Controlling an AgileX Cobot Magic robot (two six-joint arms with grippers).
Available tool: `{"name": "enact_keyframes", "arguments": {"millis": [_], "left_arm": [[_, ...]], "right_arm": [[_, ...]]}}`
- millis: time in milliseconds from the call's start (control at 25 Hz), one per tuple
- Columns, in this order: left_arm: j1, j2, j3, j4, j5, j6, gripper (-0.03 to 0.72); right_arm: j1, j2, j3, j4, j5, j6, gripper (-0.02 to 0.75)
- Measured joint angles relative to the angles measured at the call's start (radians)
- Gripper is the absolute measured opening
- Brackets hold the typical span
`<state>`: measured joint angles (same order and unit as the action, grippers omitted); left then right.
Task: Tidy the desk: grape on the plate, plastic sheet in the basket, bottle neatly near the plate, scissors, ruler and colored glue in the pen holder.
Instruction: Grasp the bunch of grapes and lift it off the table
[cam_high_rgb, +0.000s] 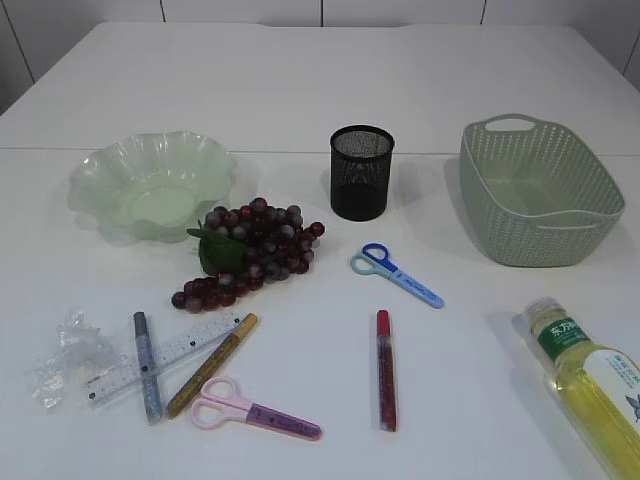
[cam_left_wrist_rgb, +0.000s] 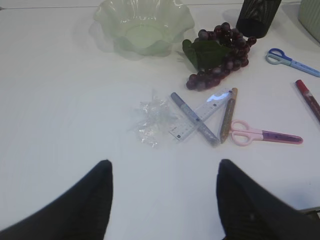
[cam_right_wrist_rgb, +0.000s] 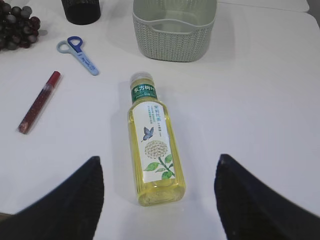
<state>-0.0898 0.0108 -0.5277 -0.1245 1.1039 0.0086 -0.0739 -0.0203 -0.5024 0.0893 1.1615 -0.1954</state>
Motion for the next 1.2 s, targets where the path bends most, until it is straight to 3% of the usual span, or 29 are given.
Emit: {"name": "enact_keyframes", "arguments": {"millis": [600, 1200], "left_arm": [[0.000, 0.025, -0.015, -0.002, 0.005, 0.000, 0.474], [0.000, 0.641, -0.418, -0.017, 0.058, 0.000, 0.473]], "right_arm": [[0.000, 0.000, 0.000, -0.001, 0.000, 0.000, 0.539], [0.000, 0.000, 0.000, -0.001, 0.000, 0.000, 0.538]]}}
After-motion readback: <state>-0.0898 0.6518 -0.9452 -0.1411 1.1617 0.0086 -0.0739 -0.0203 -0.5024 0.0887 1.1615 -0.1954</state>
